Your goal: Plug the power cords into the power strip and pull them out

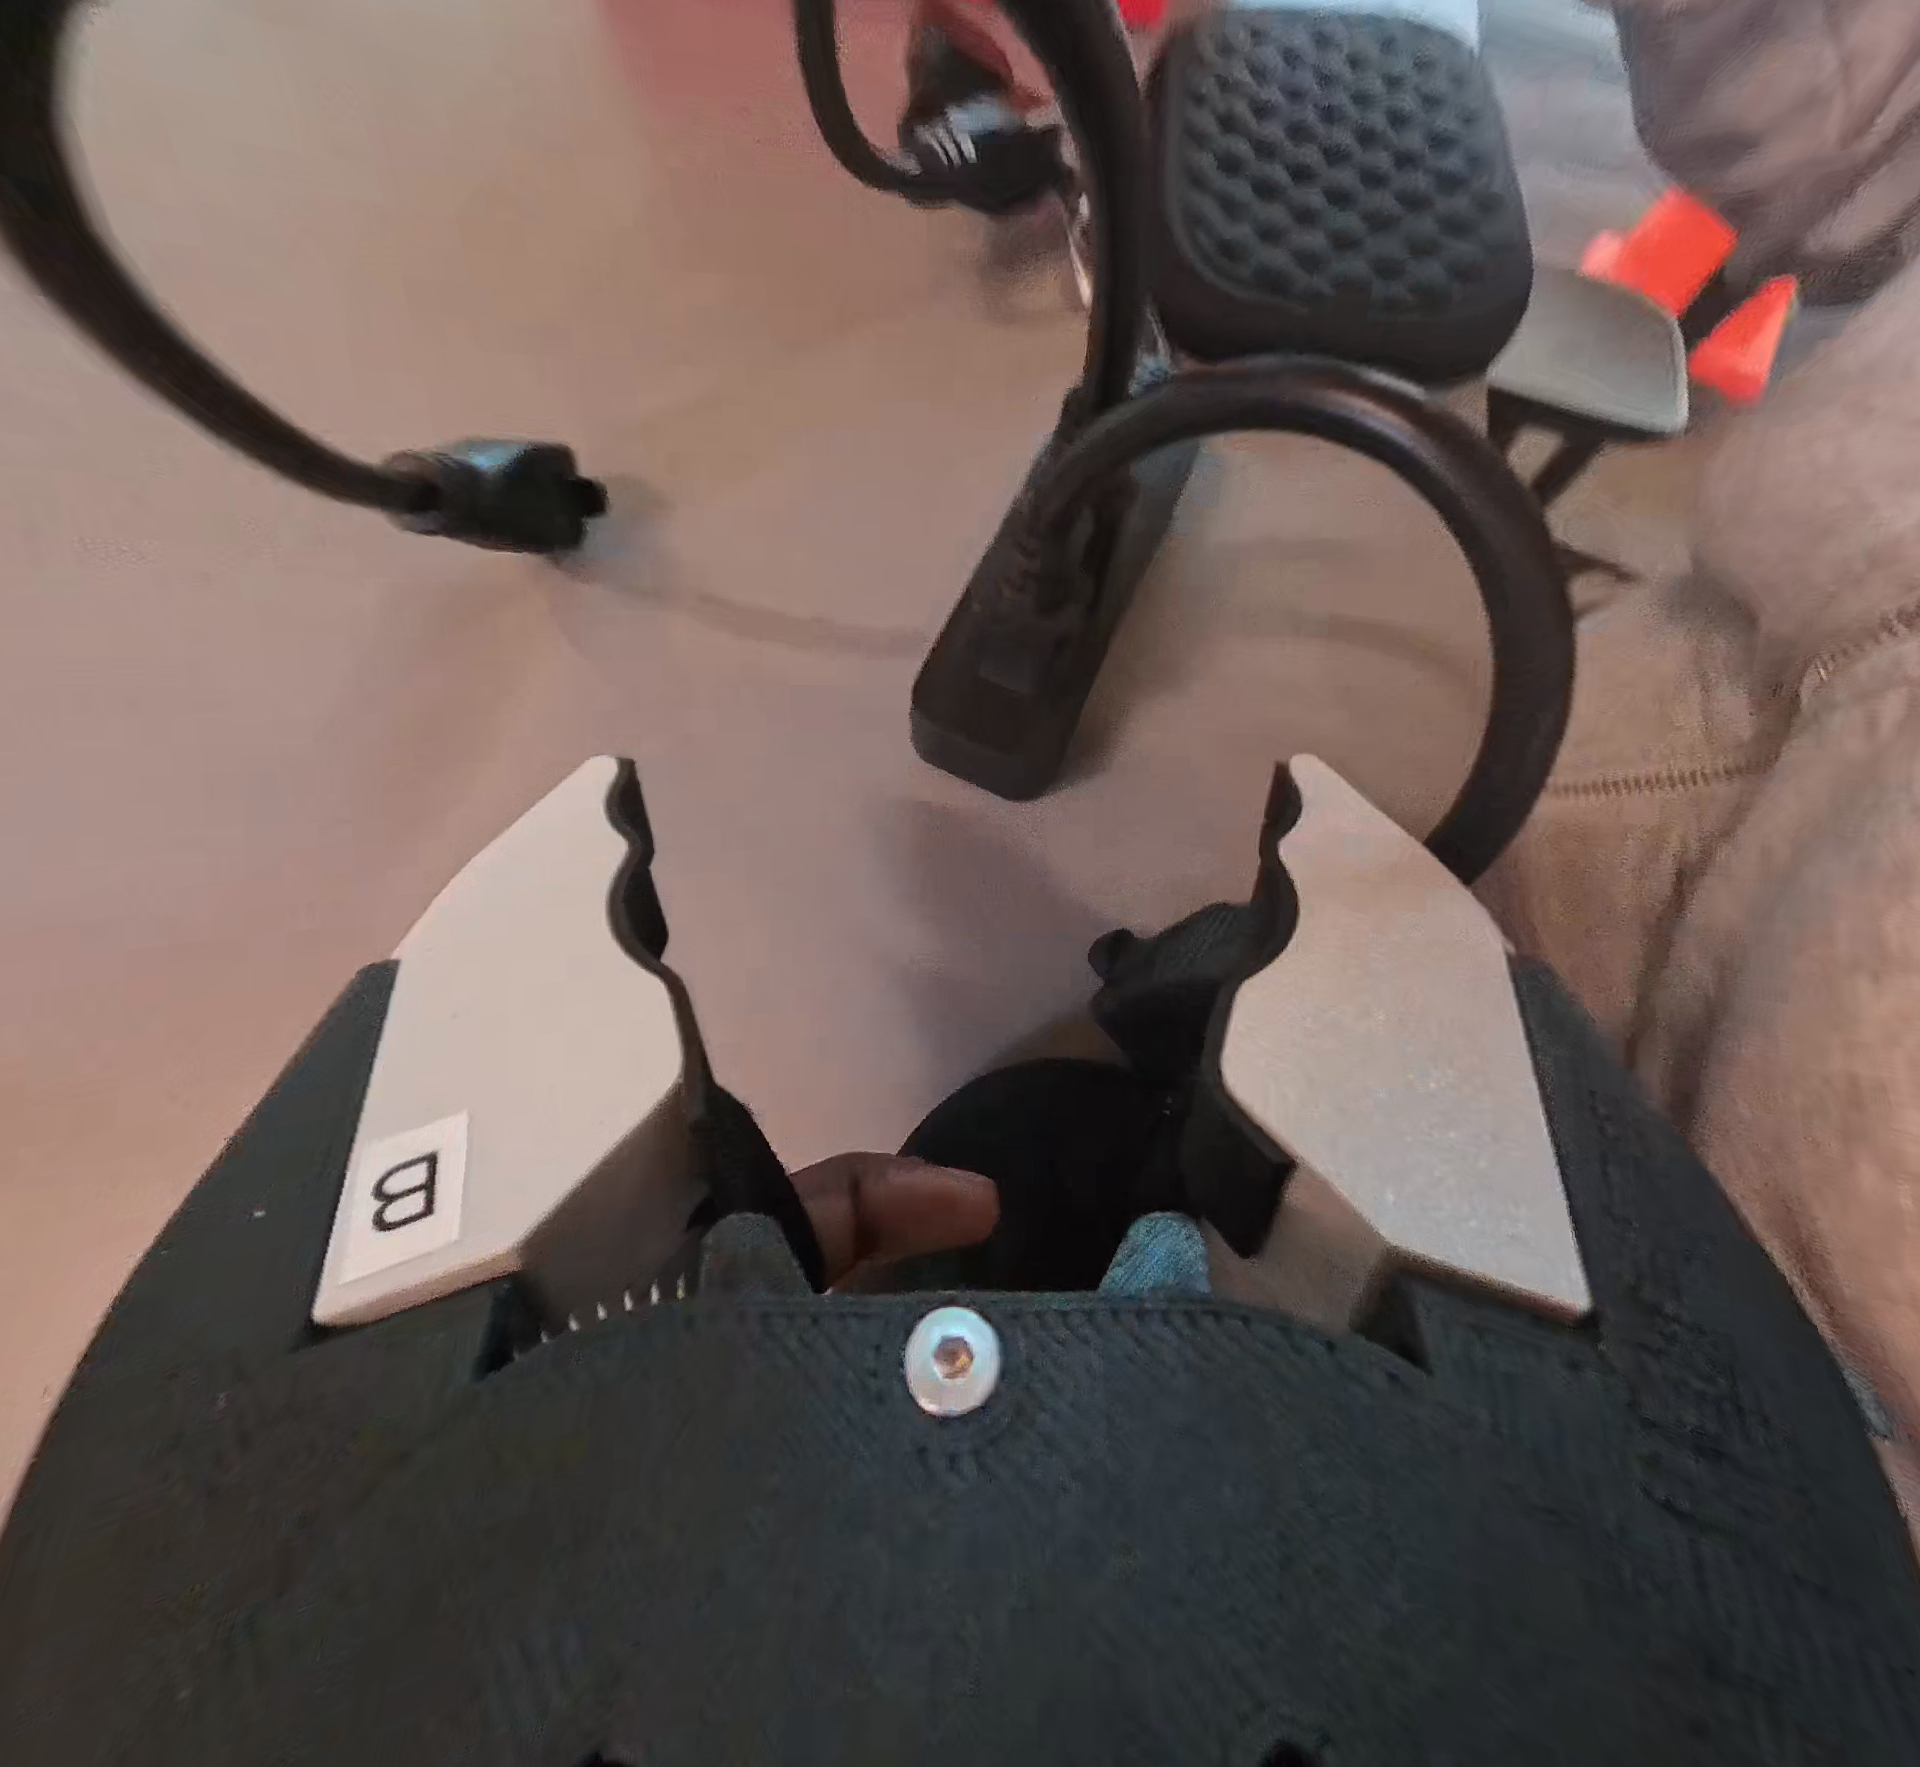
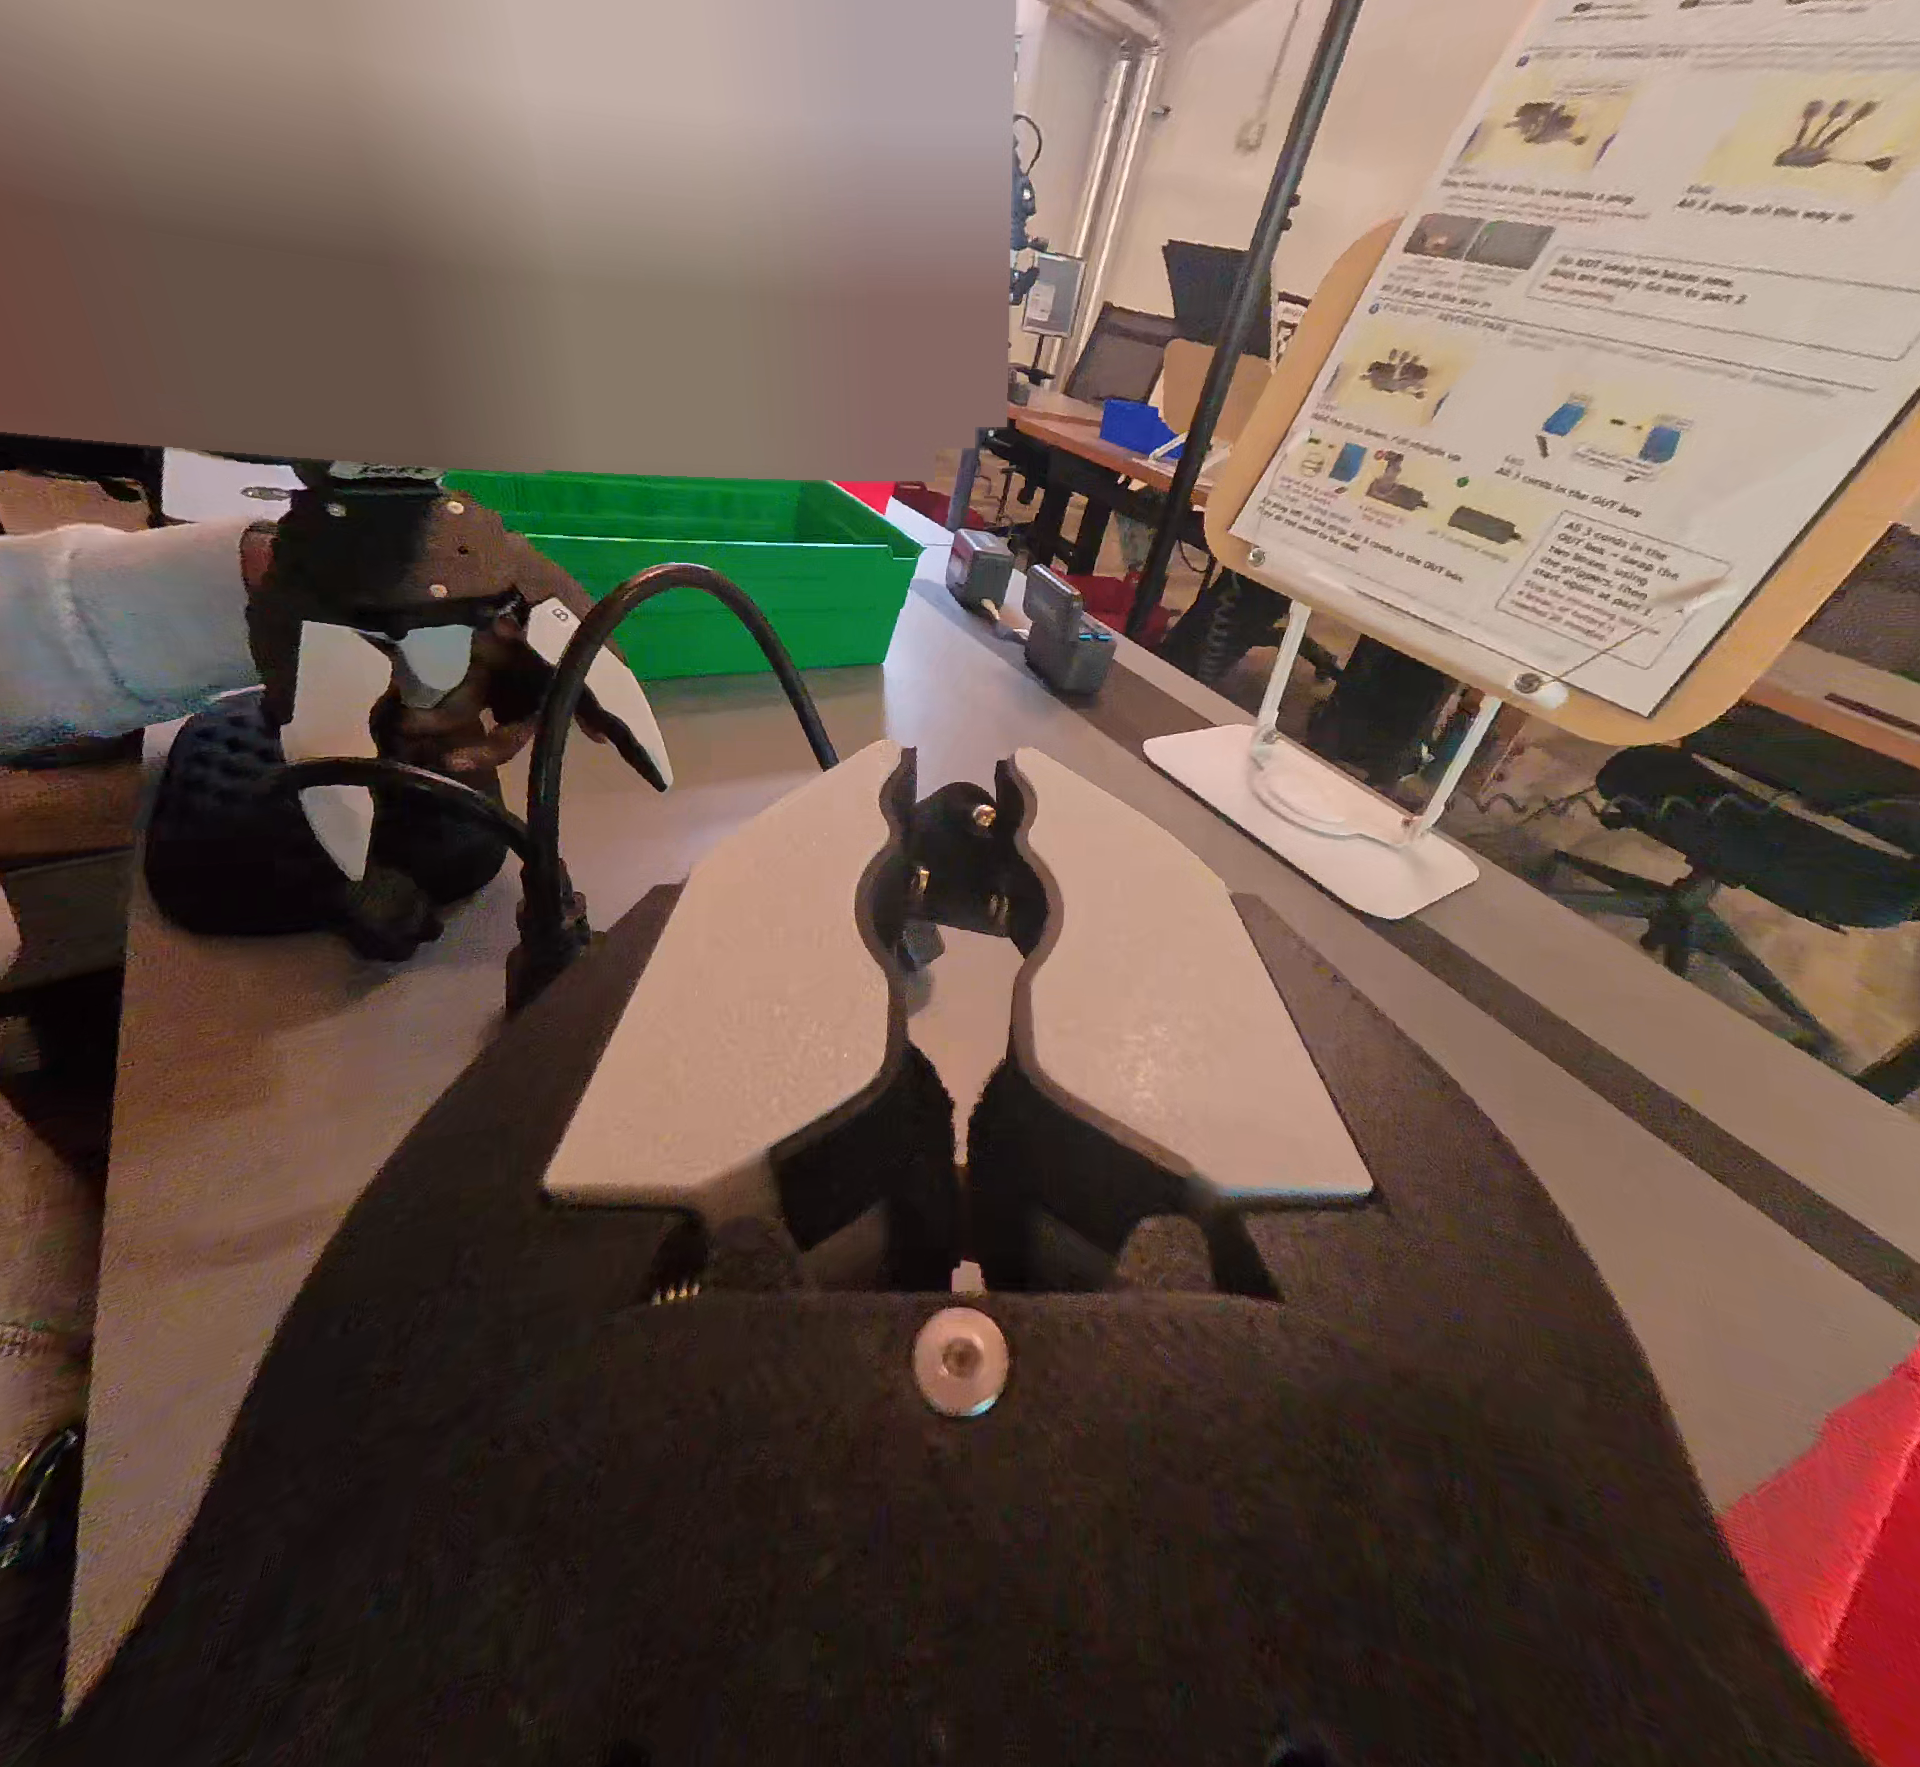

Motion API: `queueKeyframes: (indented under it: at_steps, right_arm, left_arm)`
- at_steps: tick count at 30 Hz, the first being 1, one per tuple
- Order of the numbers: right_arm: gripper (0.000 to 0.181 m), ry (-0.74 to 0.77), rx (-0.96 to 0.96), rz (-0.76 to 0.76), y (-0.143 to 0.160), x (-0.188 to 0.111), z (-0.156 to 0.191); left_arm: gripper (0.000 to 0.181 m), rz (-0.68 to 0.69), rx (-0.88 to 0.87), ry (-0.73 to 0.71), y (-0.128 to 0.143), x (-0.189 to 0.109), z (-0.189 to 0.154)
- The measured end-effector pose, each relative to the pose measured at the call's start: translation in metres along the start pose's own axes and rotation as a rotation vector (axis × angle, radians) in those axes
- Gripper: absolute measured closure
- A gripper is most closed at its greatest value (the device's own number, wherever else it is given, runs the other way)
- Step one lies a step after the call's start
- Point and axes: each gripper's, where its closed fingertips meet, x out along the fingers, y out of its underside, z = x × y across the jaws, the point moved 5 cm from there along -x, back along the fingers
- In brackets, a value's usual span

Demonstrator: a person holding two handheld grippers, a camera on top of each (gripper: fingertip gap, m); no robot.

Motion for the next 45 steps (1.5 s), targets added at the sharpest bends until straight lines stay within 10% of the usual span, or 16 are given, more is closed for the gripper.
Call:
queueKeyframes:
  at_steps: [16, 23, 28, 34, 45]
  right_arm:
    - [0.169, -0.077, -0.045, 0.193, 0.016, -0.001, 0.016]
    - [0.169, -0.311, -0.119, 0.355, 0.053, -0.017, 0.092]
    - [0.177, -0.440, -0.074, 0.735, 0.097, -0.051, 0.097]
    - [0.111, -0.332, 0.116, 0.699, 0.085, -0.029, 0.104]
    - [0.151, -0.330, 0.072, 0.945, 0.127, 0.004, 0.132]
  left_arm:
    - [0.087, -0.935, -0.120, -0.354, -0.015, -0.068, 0.011]
    - [0.092, -0.891, -0.106, -0.315, -0.015, -0.061, 0.010]
    - [0.102, -0.806, -0.018, -0.331, -0.018, -0.051, 0.002]
    - [0.107, -0.665, 0.077, -0.387, -0.019, -0.032, -0.003]
    - [0.110, -0.733, -0.011, -0.396, -0.017, -0.041, 0.005]
